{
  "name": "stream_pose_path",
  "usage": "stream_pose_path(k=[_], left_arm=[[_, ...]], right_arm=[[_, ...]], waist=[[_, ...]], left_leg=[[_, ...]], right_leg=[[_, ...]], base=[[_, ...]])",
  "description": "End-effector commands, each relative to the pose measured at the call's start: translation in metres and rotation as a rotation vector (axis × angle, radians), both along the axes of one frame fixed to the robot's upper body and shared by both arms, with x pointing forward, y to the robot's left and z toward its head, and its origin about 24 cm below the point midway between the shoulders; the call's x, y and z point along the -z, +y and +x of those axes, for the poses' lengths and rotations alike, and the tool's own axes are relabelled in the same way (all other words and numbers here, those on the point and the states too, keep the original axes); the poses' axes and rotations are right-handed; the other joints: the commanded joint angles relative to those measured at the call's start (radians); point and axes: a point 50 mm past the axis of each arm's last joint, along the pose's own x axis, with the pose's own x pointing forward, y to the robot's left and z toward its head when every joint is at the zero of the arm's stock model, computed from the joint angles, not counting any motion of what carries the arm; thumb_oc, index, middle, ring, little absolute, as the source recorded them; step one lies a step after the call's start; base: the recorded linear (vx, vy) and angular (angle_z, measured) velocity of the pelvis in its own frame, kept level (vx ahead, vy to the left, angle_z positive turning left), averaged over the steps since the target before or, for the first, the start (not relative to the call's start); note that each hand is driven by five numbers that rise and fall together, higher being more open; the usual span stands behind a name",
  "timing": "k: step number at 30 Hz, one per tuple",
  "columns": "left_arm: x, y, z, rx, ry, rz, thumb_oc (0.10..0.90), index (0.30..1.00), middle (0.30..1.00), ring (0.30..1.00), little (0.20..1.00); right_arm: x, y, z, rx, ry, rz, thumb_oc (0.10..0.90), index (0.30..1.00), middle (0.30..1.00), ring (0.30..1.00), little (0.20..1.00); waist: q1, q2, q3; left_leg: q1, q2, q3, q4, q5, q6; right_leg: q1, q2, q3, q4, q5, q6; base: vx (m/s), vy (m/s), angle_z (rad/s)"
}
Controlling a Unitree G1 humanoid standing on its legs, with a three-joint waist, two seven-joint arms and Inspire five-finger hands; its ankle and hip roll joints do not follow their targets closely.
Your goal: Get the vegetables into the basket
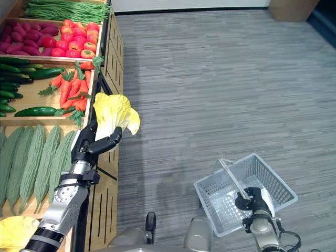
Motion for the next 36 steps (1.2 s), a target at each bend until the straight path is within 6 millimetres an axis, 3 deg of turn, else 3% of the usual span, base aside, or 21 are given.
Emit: stream_pose_path(k=[1, 6, 7, 9, 10, 12, 13, 14, 16, 17, 20, 24, 30, 33, 36], left_arm=[[-0.068, -0.007, 0.011, 0.045, -0.352, 0.024, 0.400, 0.300, 0.300, 0.300, 0.300], [-0.057, -0.009, 0.005, 0.036, -0.309, -0.020, 0.400, 0.300, 0.300, 0.300, 0.300], [-0.056, -0.010, 0.003, 0.043, -0.307, -0.028, 0.400, 0.300, 0.300, 0.300, 0.300], [-0.057, -0.012, 0.003, 0.050, -0.312, -0.041, 0.400, 0.300, 0.300, 0.300, 0.300], [-0.057, -0.012, 0.003, 0.050, -0.312, -0.041, 0.400, 0.300, 0.300, 0.300, 0.300], [-0.063, -0.019, 0.009, 0.082, -0.339, -0.060, 0.400, 0.300, 0.300, 0.300, 0.300], [-0.067, -0.025, 0.013, 0.107, -0.351, -0.069, 0.400, 0.300, 0.300, 0.300, 0.300], [-0.071, -0.028, 0.015, 0.122, -0.362, -0.074, 0.400, 0.300, 0.300, 0.300, 0.300], [-0.074, -0.036, 0.019, 0.162, -0.373, -0.061, 0.400, 0.300, 0.300, 0.300, 0.300], [-0.074, -0.036, 0.019, 0.156, -0.369, -0.048, 0.400, 0.300, 0.300, 0.300, 0.300], [-0.075, -0.034, 0.019, 0.143, -0.374, -0.039, 0.400, 0.300, 0.300, 0.300, 0.300], [-0.073, -0.030, 0.015, 0.148, -0.362, -0.032, 0.400, 0.300, 0.300, 0.300, 0.300], [-0.077, -0.028, 0.014, 0.157, -0.372, -0.009, 0.400, 0.300, 0.300, 0.300, 0.300], [-0.081, -0.025, 0.015, 0.146, -0.385, 0.002, 0.400, 0.300, 0.300, 0.300, 0.300], [-0.085, -0.025, 0.015, 0.155, -0.398, 0.013, 0.400, 0.300, 0.300, 0.300, 0.300]], right_arm=[[-0.047, -0.023, 0.042, -0.026, -0.227, -0.109, 0.400, 0.300, 0.300, 0.300, 0.300], [-0.049, -0.029, 0.036, -0.027, -0.217, -0.126, 0.400, 0.300, 0.300, 0.300, 0.300], [-0.051, -0.034, 0.033, -0.017, -0.222, -0.133, 0.400, 0.300, 0.300, 0.300, 0.300], [-0.053, -0.037, 0.031, -0.013, -0.223, -0.143, 0.400, 0.300, 0.300, 0.300, 0.300], [-0.053, -0.037, 0.030, -0.013, -0.223, -0.144, 0.400, 0.300, 0.300, 0.300, 0.300], [-0.056, -0.045, 0.025, 0.009, -0.230, -0.160, 0.400, 0.300, 0.300, 0.300, 0.300], [-0.054, -0.050, 0.016, 0.038, -0.217, -0.168, 0.400, 0.300, 0.300, 0.300, 0.300], [-0.055, -0.051, 0.013, 0.051, -0.223, -0.173, 0.400, 0.300, 0.300, 0.300, 0.300], [-0.054, -0.058, 0.001, 0.105, -0.217, -0.180, 0.400, 0.300, 0.300, 0.300, 0.300], [-0.052, -0.056, 0.000, 0.107, -0.216, -0.180, 0.400, 0.300, 0.300, 0.300, 0.300], [-0.045, -0.050, 0.000, 0.109, -0.200, -0.169, 0.400, 0.300, 0.300, 0.300, 0.300], [-0.032, -0.040, -0.007, 0.100, -0.155, -0.136, 0.400, 0.300, 0.300, 0.300, 0.300], [-0.025, -0.026, 0.003, 0.084, -0.154, -0.091, 0.400, 0.300, 0.300, 0.300, 0.300], [-0.026, -0.016, 0.019, 0.049, -0.178, -0.075, 0.400, 0.300, 0.300, 0.300, 0.300], [-0.028, -0.012, 0.025, 0.030, -0.194, -0.070, 0.400, 0.300, 0.300, 0.300, 0.300]], waist=[[0.005, -0.035, -0.051], [0.000, -0.007, -0.073], [0.001, 0.004, -0.076], [-0.005, 0.014, -0.078], [-0.006, 0.014, -0.079], [-0.012, 0.011, -0.061], [-0.018, 0.000, -0.046], [-0.019, -0.002, -0.034], [-0.016, 0.000, -0.017], [-0.014, 0.008, -0.018], [0.008, 0.010, -0.021], [0.018, -0.011, -0.046], [0.033, -0.054, -0.045], [0.044, -0.056, -0.030], [0.039, -0.052, -0.013]], left_leg=[[0.104, 0.064, 0.002, 0.106, -0.172, -0.107], [0.116, 0.125, -0.039, 0.123, -0.112, -0.146], [0.109, 0.151, -0.059, 0.137, -0.055, -0.162], [0.092, 0.174, -0.075, 0.154, 0.006, -0.181], [0.092, 0.175, -0.076, 0.153, 0.007, -0.182], [0.018, 0.182, -0.079, 0.268, 0.096, -0.210], [-0.054, 0.182, -0.030, 0.370, 0.127, -0.207], [-0.089, 0.187, 0.005, 0.367, 0.128, -0.201], [-0.176, 0.180, 0.046, 0.220, 0.074, -0.183], [-0.201, 0.196, 0.053, 0.125, 0.109, -0.183], [-0.230, 0.218, 0.043, 0.047, 0.179, -0.204], [-0.207, 0.195, 0.085, 0.052, 0.140, -0.177], [-0.222, 0.134, 0.123, 0.130, 0.047, -0.120], [-0.211, 0.111, 0.143, 0.143, 0.004, -0.077], [-0.195, 0.105, 0.141, 0.145, -0.008, -0.065]], right_leg=[[0.015, 0.009, 0.008, 0.132, 0.042, 0.061], [0.023, 0.053, -0.030, 0.183, -0.022, 0.021], [0.035, 0.074, -0.050, 0.192, -0.046, 0.004], [0.041, 0.096, -0.065, 0.200, -0.079, -0.016], [0.041, 0.097, -0.066, 0.201, -0.080, -0.017], [0.076, 0.107, -0.094, 0.194, -0.115, -0.050], [0.111, 0.105, -0.115, 0.192, -0.145, -0.074], [0.135, 0.106, -0.126, 0.187, -0.156, -0.080], [0.192, 0.108, -0.156, 0.153, -0.179, -0.069], [0.202, 0.116, -0.149, 0.152, -0.190, -0.061], [0.240, 0.124, -0.125, 0.149, -0.208, -0.054], [0.284, 0.096, -0.093, 0.159, -0.223, -0.028], [0.260, 0.027, -0.043, 0.195, -0.174, 0.016], [0.158, 0.002, -0.010, 0.377, -0.071, 0.038], [0.106, 0.017, 0.024, 0.464, -0.040, 0.036]], base=[[0.22, -0.196, 0.53], [0.18, -0.249, 0.24], [0.17, -0.301, 0.14], [0.14, -0.268, 0.19], [0.06, -0.150, 0.19], [0.12, -0.336, 0.30], [0.14, -0.410, 0.66], [0.15, -0.360, 0.98], [0.22, -0.144, 1.03], [0.27, 0.036, 0.50], [0.29, 0.103, -0.15], [0.26, 0.184, -0.47], [0.15, 0.194, -0.21], [0.12, 0.216, -0.15], [0.10, 0.118, -0.16]])
